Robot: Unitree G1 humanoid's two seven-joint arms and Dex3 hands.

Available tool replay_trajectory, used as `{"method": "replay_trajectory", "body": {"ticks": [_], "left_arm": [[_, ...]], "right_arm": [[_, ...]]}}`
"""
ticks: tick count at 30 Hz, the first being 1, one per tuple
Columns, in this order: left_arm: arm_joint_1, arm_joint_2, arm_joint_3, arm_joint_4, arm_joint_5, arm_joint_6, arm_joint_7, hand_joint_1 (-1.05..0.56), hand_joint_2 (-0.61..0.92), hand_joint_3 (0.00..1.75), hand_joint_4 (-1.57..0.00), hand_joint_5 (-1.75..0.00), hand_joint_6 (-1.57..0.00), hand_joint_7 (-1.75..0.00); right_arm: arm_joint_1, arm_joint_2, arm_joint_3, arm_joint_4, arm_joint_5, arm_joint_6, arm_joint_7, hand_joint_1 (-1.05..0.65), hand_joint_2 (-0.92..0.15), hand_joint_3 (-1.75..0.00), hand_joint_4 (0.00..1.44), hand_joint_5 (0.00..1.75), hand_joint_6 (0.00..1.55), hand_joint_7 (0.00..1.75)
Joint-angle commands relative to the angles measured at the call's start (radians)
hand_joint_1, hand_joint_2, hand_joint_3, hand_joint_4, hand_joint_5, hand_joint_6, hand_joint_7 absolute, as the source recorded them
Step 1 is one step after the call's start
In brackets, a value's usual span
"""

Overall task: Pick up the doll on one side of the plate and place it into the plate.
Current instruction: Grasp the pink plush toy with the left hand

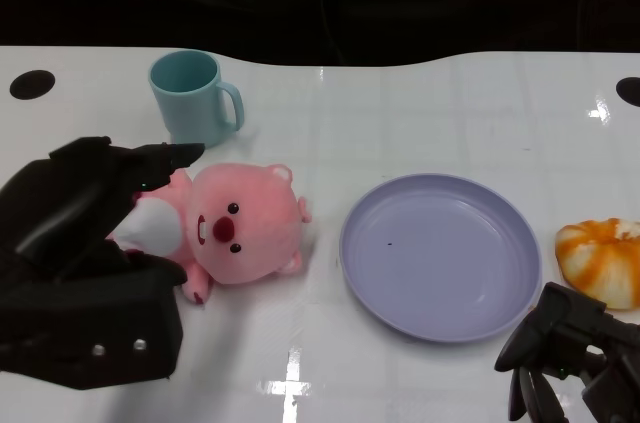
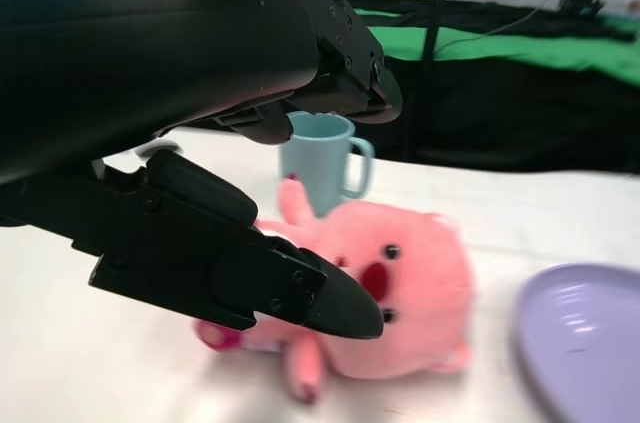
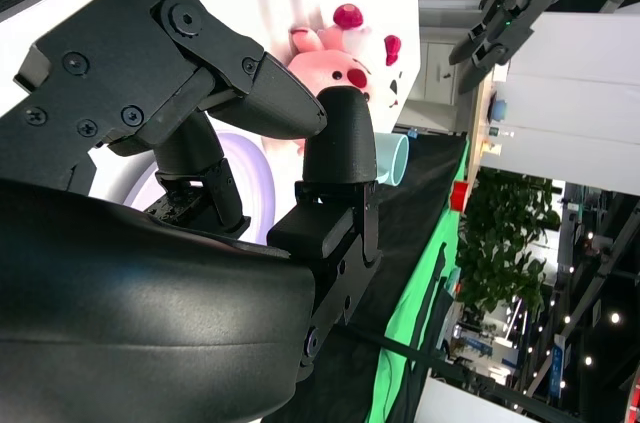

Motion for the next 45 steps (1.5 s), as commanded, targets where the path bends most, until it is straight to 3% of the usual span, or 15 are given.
{"method": "replay_trajectory", "body": {"ticks": [1, 17, 45], "left_arm": [[-0.043, 0.029, -0.037, 0.024, 0.101, 0.034, -0.002, -0.75, 0.92, 0.06, -0.05, -0.44, -0.25, 0.0], [-0.235, -0.013, -0.214, 0.274, 0.324, 0.115, -0.008, -0.78, 0.91, 0.04, 0.0, -0.34, -0.21, -0.01], [-0.554, -0.177, -0.433, 0.966, 0.306, 0.098, 0.07, -0.74, 0.92, 0.07, -0.03, -0.21, -0.19, 0.0]], "right_arm": [[0.007, -0.009, -0.007, -0.017, 0.01, 0.009, -0.004, -0.34, -0.43, -1.41, 0.72, 1.74, 0.64, 1.48], [0.019, -0.009, -0.005, -0.034, 0.021, 0.02, 0.001, -0.34, -0.42, -1.42, 0.71, 1.74, 0.64, 1.48], [0.045, -0.017, -0.008, -0.073, 0.016, 0.037, -0.002, -0.34, -0.44, -1.38, 0.69, 1.75, 0.62, 1.48]]}}
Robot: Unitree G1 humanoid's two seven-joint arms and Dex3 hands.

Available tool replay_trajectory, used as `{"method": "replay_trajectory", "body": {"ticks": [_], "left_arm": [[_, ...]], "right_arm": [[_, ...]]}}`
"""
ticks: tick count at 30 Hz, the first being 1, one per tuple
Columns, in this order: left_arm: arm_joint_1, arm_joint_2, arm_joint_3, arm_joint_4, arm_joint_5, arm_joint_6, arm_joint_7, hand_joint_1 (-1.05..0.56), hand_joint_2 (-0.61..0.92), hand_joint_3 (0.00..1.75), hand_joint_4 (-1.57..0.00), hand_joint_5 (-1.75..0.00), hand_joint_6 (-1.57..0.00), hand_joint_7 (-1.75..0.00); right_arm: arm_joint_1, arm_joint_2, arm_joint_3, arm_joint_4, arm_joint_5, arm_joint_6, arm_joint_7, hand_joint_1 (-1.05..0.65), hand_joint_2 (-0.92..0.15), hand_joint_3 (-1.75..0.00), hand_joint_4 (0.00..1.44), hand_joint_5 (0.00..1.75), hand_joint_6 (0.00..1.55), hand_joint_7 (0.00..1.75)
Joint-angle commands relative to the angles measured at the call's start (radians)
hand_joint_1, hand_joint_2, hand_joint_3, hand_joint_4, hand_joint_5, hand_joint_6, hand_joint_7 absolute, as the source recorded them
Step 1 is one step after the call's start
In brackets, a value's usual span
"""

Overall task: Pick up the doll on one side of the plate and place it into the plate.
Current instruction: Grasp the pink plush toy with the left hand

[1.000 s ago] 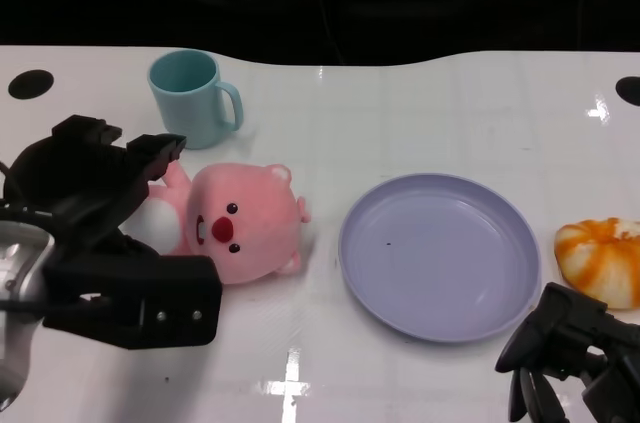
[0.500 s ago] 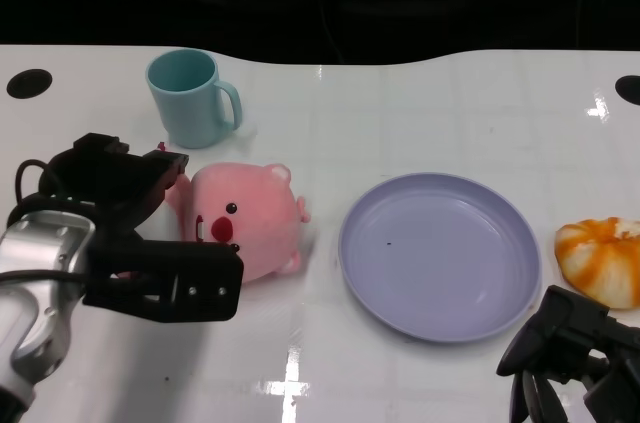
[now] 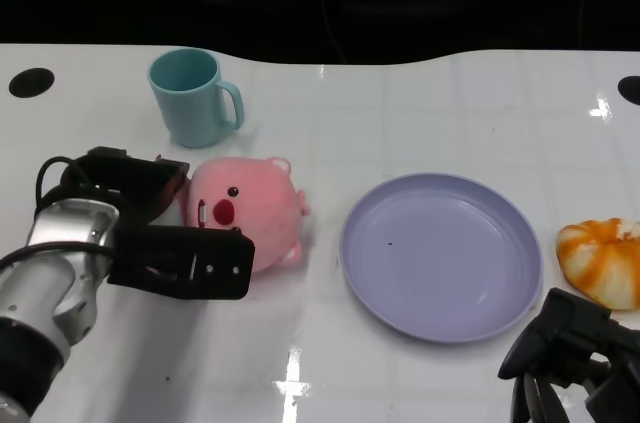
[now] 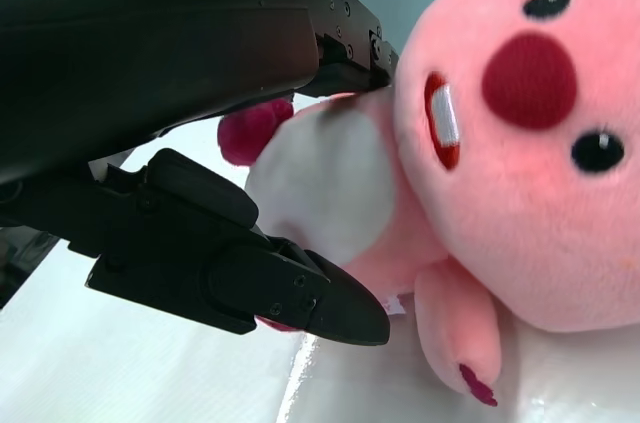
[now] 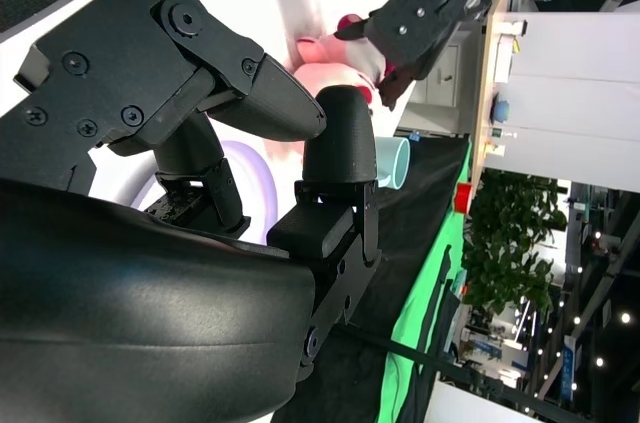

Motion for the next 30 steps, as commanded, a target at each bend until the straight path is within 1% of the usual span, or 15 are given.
{"method": "replay_trajectory", "body": {"ticks": [1, 8, 14, 17, 18, 19, 21, 22, 23, 24, 25, 26, 27, 28, 30], "left_arm": [[-0.052, -0.018, -0.033, 0.121, -0.004, -0.01, 0.018, -0.75, 0.92, 0.07, -0.03, -0.2, -0.19, 0.0], [-0.124, -0.068, -0.069, 0.366, -0.051, -0.099, 0.077, -0.67, 0.92, 0.05, -0.08, -0.16, -0.21, -0.01], [-0.152, -0.1, -0.077, 0.495, -0.101, -0.149, 0.113, -0.55, 0.92, 0.02, -0.19, -0.09, -0.28, -0.02], [-0.158, -0.111, -0.075, 0.53, -0.126, -0.174, 0.12, -0.47, 0.92, 0.14, -0.41, -0.11, -0.47, -0.04], [-0.158, -0.114, -0.072, 0.54, -0.138, -0.183, 0.129, -0.41, 0.92, 0.12, -0.63, -0.19, -0.66, -0.09], [-0.158, -0.117, -0.07, 0.549, -0.146, -0.188, 0.137, -0.38, 0.92, 0.1, -0.76, -0.25, -0.76, -0.09], [-0.154, -0.124, -0.074, 0.571, -0.152, -0.196, 0.164, -0.31, 0.92, 0.06, -0.91, -0.33, -0.94, -0.09], [-0.152, -0.126, -0.078, 0.58, -0.154, -0.202, 0.176, -0.29, 0.92, 0.05, -0.92, -0.37, -0.99, -0.09], [-0.15, -0.126, -0.082, 0.588, -0.155, -0.209, 0.185, -0.29, 0.92, 0.04, -0.88, -0.49, -1.05, -0.07], [-0.149, -0.126, -0.085, 0.593, -0.157, -0.215, 0.19, -0.32, 0.91, 0.02, -0.81, -0.73, -1.12, -0.05], [-0.149, -0.126, -0.088, 0.598, -0.158, -0.219, 0.194, -0.33, 0.91, 0.01, -0.77, -0.82, -1.15, -0.04], [-0.148, -0.124, -0.091, 0.601, -0.158, -0.223, 0.198, -0.34, 0.91, 0.01, -0.75, -0.86, -1.16, -0.04], [-0.145, -0.123, -0.096, 0.602, -0.156, -0.222, 0.206, -0.35, 0.9, 0.0, -0.74, -0.84, -1.19, -0.04], [-0.143, -0.122, -0.099, 0.603, -0.156, -0.222, 0.213, -0.34, 0.88, 0.0, -0.7, -1.17, -1.23, -0.05], [-0.135, -0.12, -0.104, 0.602, -0.156, -0.218, 0.237, -0.33, 0.87, 0.0, -0.65, -1.38, -1.26, -0.06]], "right_arm": [[0.006, -0.014, -0.008, -0.016, 0.0, 0.001, -0.002, -0.33, -0.44, -1.38, 0.69, 1.75, 0.62, 1.48], [0.014, -0.014, -0.007, -0.025, 0.0, 0.0, -0.003, -0.32, -0.45, -1.37, 0.69, 1.75, 0.61, 1.49], [0.023, -0.015, -0.005, -0.042, -0.007, 0.007, -0.007, -0.31, -0.45, -1.37, 0.69, 1.75, 0.61, 1.48], [0.023, -0.012, -0.005, -0.04, -0.003, -0.005, -0.005, -0.3, -0.45, -1.37, 0.69, 1.75, 0.62, 1.49], [0.023, -0.012, -0.005, -0.039, -0.003, -0.006, -0.005, -0.3, -0.45, -1.37, 0.69, 1.75, 0.62, 1.49], [0.024, -0.012, -0.005, -0.04, -0.001, -0.005, -0.004, -0.3, -0.45, -1.38, 0.69, 1.75, 0.62, 1.49], [0.025, -0.012, -0.005, -0.045, -0.004, 0.002, -0.007, -0.3, -0.44, -1.38, 0.69, 1.75, 0.62, 1.49], [0.026, -0.013, -0.005, -0.046, -0.006, 0.004, -0.009, -0.3, -0.44, -1.38, 0.69, 1.75, 0.62, 1.49], [0.026, -0.013, -0.006, -0.047, -0.006, 0.006, -0.009, -0.31, -0.44, -1.38, 0.69, 1.75, 0.62, 1.49], [0.026, -0.013, -0.006, -0.047, -0.005, 0.008, -0.009, -0.31, -0.44, -1.38, 0.69, 1.75, 0.62, 1.49], [0.026, -0.014, -0.006, -0.048, -0.004, 0.009, -0.009, -0.31, -0.44, -1.38, 0.69, 1.75, 0.62, 1.49], [0.026, -0.014, -0.005, -0.049, -0.003, 0.011, -0.009, -0.31, -0.44, -1.38, 0.69, 1.75, 0.62, 1.49], [0.027, -0.013, -0.005, -0.05, -0.002, 0.011, -0.009, -0.31, -0.44, -1.38, 0.69, 1.75, 0.62, 1.49], [0.027, -0.013, -0.004, -0.05, -0.001, 0.012, -0.009, -0.3, -0.45, -1.38, 0.69, 1.75, 0.62, 1.49], [0.027, -0.012, -0.004, -0.051, -0.002, 0.012, -0.009, -0.3, -0.45, -1.37, 0.69, 1.75, 0.62, 1.5]]}}
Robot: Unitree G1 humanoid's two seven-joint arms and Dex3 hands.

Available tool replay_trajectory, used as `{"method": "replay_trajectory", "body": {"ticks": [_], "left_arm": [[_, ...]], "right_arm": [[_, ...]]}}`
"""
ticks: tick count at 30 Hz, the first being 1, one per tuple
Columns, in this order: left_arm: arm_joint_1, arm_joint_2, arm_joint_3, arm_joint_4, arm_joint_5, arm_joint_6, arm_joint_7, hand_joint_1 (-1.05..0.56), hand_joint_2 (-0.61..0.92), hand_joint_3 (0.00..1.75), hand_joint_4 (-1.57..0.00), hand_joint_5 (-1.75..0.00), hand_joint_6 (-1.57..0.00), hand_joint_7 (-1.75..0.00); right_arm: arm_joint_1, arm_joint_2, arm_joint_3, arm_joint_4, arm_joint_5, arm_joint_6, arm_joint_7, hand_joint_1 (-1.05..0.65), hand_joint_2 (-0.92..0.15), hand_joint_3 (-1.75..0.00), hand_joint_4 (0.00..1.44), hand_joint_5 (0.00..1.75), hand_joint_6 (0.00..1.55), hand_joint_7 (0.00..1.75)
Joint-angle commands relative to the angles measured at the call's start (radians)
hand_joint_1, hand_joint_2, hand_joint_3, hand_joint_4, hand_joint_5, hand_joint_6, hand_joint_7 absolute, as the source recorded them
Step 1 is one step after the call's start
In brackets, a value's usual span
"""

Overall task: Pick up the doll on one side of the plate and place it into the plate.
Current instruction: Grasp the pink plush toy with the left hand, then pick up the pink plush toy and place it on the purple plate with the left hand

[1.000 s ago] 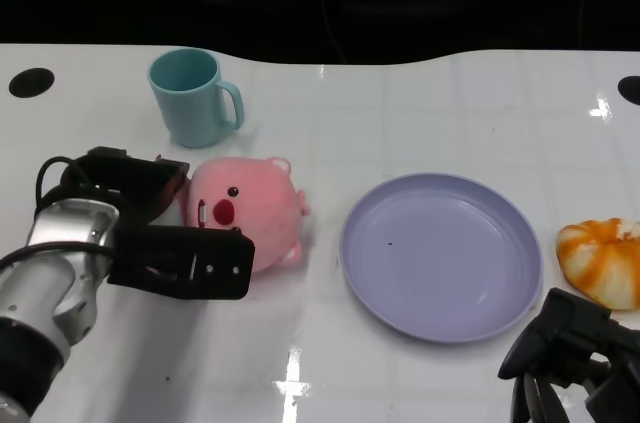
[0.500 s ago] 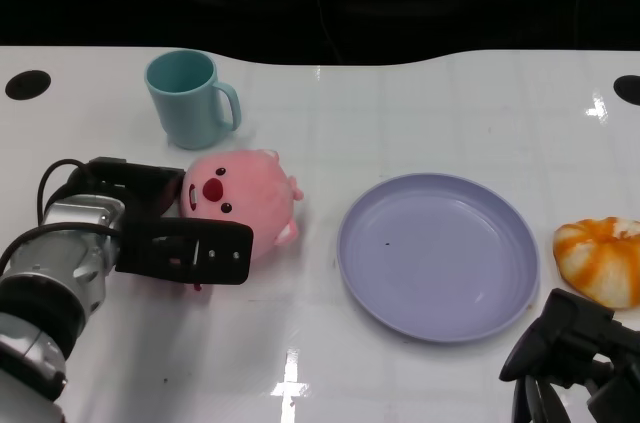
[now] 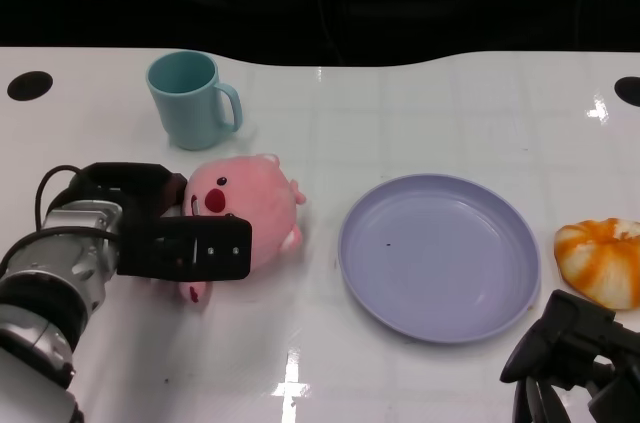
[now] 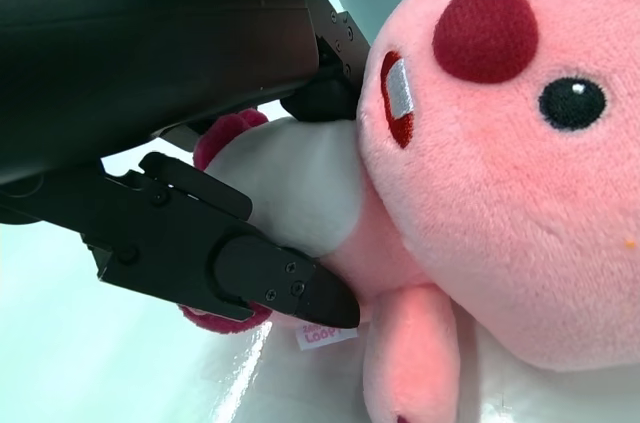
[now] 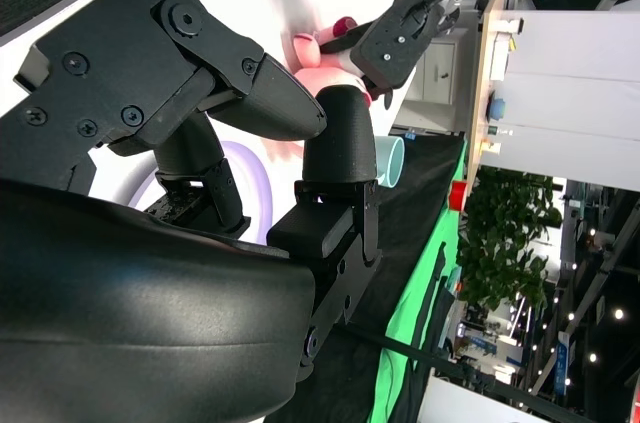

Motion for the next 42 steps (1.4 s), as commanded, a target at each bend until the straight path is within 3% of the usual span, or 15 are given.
{"method": "replay_trajectory", "body": {"ticks": [1, 3, 4, 6, 7, 10, 13, 21, 30, 42], "left_arm": [[0.074, -0.005, -0.024, 0.034, 0.005, -0.005, 0.011, -0.32, 0.9, 0.23, -0.64, -1.26, -1.12, -0.04], [0.088, 0.001, -0.022, 0.029, 0.002, -0.018, 0.066, -0.31, 0.92, 0.36, -0.66, -1.17, -1.04, -0.02], [0.095, 0.003, -0.018, 0.027, -0.002, -0.03, 0.096, -0.28, 0.92, 0.39, -0.7, -1.2, -1.08, -0.05], [0.111, 0.009, -0.011, 0.021, -0.008, -0.054, 0.17, -0.28, 0.92, 0.4, -0.68, -1.46, -1.14, -0.15], [0.116, 0.011, -0.009, 0.02, -0.009, -0.062, 0.196, -0.27, 0.92, 0.38, -0.67, -1.57, -0.97, -0.62], [0.139, 0.015, 0.018, 0.012, -0.03, -0.1, 0.302, -0.25, 0.92, 0.33, -0.72, -1.72, -0.69, -1.36], [0.156, 0.023, 0.023, 0.005, -0.034, -0.128, 0.387, -0.23, 0.92, 0.34, -0.81, -1.74, -0.61, -1.69], [0.183, 0.056, 0.064, -0.059, -0.068, -0.186, 0.444, -0.16, 0.86, 0.42, -0.85, -1.75, -0.62, -1.75], [0.25, 0.115, 0.123, -0.223, -0.1, -0.24, 0.469, -0.14, 0.52, 1.0, -0.89, -1.75, -0.68, -1.75], [0.338, 0.12, 0.266, -0.552, -0.223, -0.17, 0.288, -0.16, 0.43, 1.28, -0.94, -1.75, -0.75, -1.75]], "right_arm": [[0.005, -0.011, -0.004, -0.017, -0.002, 0.006, -0.005, -0.29, -0.45, -1.38, 0.69, 1.75, 0.62, 1.5], [0.004, -0.011, -0.004, -0.017, 0.002, 0.005, -0.003, -0.29, -0.45, -1.38, 0.69, 1.75, 0.62, 1.5], [0.003, -0.01, -0.004, -0.017, 0.003, 0.006, -0.003, -0.29, -0.45, -1.38, 0.69, 1.75, 0.62, 1.5], [0.002, -0.01, -0.004, -0.017, 0.006, 0.009, -0.003, -0.28, -0.45, -1.39, 0.69, 1.75, 0.62, 1.5], [0.002, -0.01, -0.005, -0.017, 0.007, 0.011, -0.003, -0.28, -0.45, -1.39, 0.69, 1.75, 0.62, 1.5], [0.0, -0.011, -0.004, -0.015, 0.005, 0.008, -0.002, -0.27, -0.44, -1.39, 0.69, 1.75, 0.62, 1.5], [-0.001, -0.011, -0.004, -0.015, -0.006, 0.003, -0.005, -0.27, -0.44, -1.39, 0.69, 1.75, 0.61, 1.5], [-0.002, -0.013, -0.004, -0.02, -0.003, 0.012, -0.004, -0.25, -0.44, -1.41, 0.68, 1.75, 0.6, 1.51], [-0.01, -0.012, -0.009, -0.017, 0.006, 0.024, -0.002, -0.25, -0.44, -1.42, 0.68, 1.75, 0.59, 1.51], [-0.013, -0.01, -0.006, -0.015, 0.0, 0.027, -0.008, -0.22, -0.44, -1.43, 0.68, 1.75, 0.59, 1.53]]}}
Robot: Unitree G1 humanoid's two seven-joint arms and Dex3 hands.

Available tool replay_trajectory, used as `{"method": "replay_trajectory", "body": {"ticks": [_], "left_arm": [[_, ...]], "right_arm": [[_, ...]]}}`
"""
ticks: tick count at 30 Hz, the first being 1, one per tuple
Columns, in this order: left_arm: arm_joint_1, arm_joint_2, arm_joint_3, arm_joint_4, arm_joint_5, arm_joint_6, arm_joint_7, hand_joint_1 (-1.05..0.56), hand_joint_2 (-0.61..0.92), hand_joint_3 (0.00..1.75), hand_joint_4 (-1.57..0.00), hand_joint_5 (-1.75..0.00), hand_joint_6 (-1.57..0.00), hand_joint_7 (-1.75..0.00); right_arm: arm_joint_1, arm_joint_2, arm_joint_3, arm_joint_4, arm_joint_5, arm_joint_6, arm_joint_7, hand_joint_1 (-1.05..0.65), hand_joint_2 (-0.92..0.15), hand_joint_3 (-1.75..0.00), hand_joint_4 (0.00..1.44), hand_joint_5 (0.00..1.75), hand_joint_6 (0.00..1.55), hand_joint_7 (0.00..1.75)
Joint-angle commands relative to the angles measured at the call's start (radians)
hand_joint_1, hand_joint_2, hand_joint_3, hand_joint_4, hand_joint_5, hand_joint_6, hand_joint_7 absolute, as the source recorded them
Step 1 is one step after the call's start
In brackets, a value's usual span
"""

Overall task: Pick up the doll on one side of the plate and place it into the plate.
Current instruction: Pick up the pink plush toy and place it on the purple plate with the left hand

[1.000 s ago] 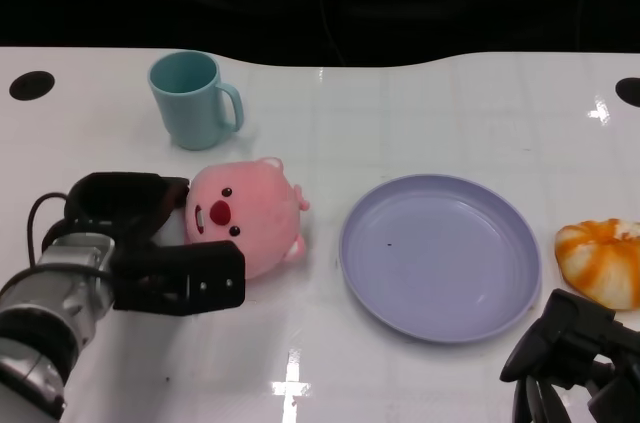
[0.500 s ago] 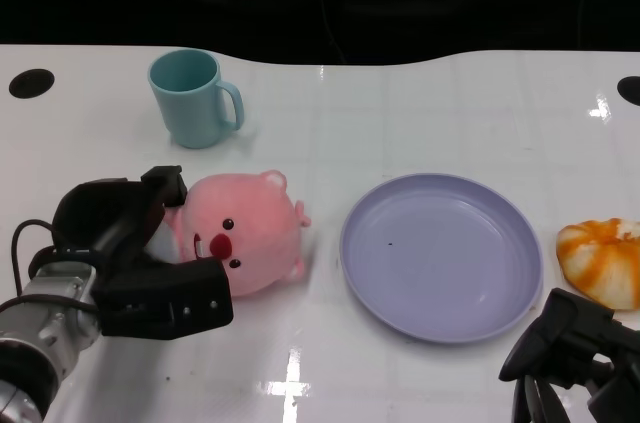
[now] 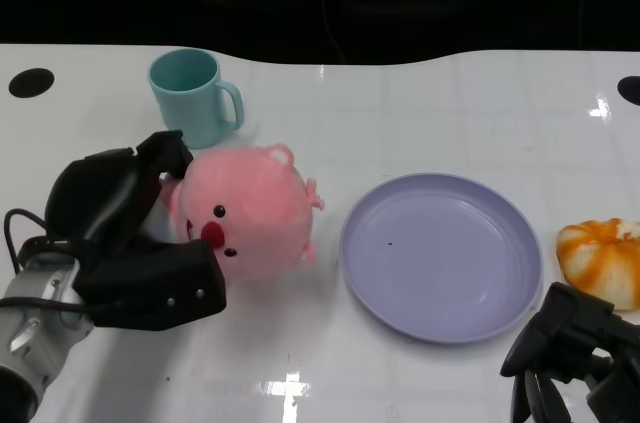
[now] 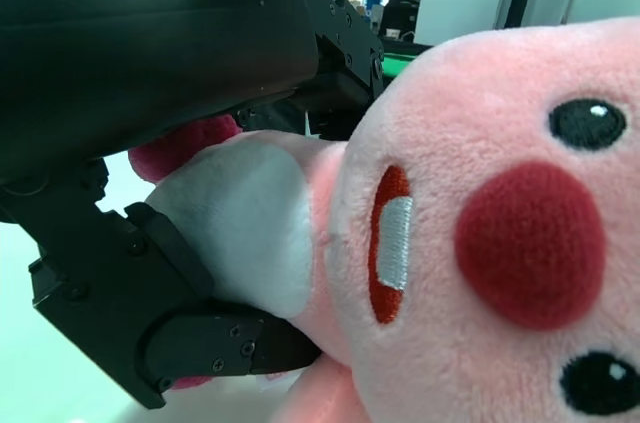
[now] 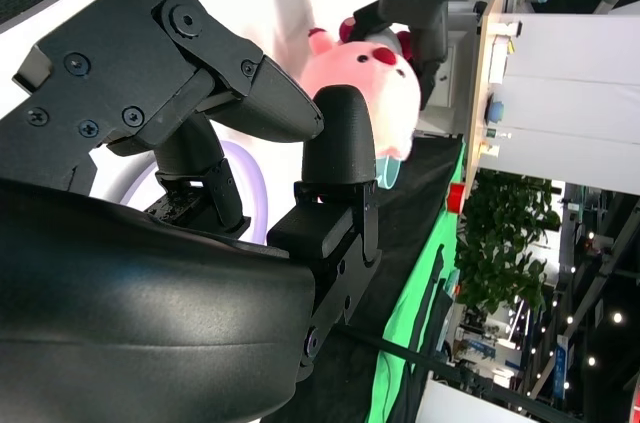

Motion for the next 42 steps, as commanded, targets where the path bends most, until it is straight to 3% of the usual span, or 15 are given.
{"method": "replay_trajectory", "body": {"ticks": [1, 7, 17, 34, 42], "left_arm": [[0.013, 0.009, 0.044, -0.108, -0.04, 0.053, -0.081, -0.17, 0.43, 1.3, -0.95, -1.75, -0.75, -1.75], [0.004, -0.015, 0.042, -0.276, -0.022, 0.157, -0.205, -0.17, 0.39, 1.31, -0.95, -1.75, -0.77, -1.75], [-0.058, -0.101, 0.001, -0.302, 0.022, 0.21, -0.27, -0.18, 0.39, 1.29, -0.94, -1.75, -0.76, -1.75], [-0.213, -0.298, -0.101, -0.149, 0.06, 0.272, -0.296, -0.2, 0.42, 1.15, -0.95, -1.75, -0.76, -1.75], [-0.281, -0.385, -0.14, -0.019, 0.083, 0.303, -0.264, -0.22, 0.52, 0.96, -0.9, -1.75, -0.66, -1.75]], "right_arm": [[0.004, -0.01, -0.005, -0.005, -0.004, 0.005, -0.007, -0.22, -0.44, -1.43, 0.69, 1.75, 0.59, 1.53], [0.001, -0.008, -0.001, -0.003, -0.012, 0.004, -0.012, -0.21, -0.44, -1.44, 0.7, 1.75, 0.58, 1.53], [0.003, -0.006, 0.008, -0.016, -0.017, 0.012, -0.016, -0.19, -0.44, -1.44, 0.7, 1.75, 0.58, 1.53], [0.005, -0.001, 0.024, -0.024, -0.024, 0.012, -0.02, -0.22, -0.42, -1.45, 0.7, 1.75, 0.59, 1.56], [0.006, -0.002, 0.034, -0.026, -0.041, 0.006, -0.025, -0.23, -0.41, -1.46, 0.69, 1.75, 0.58, 1.56]]}}
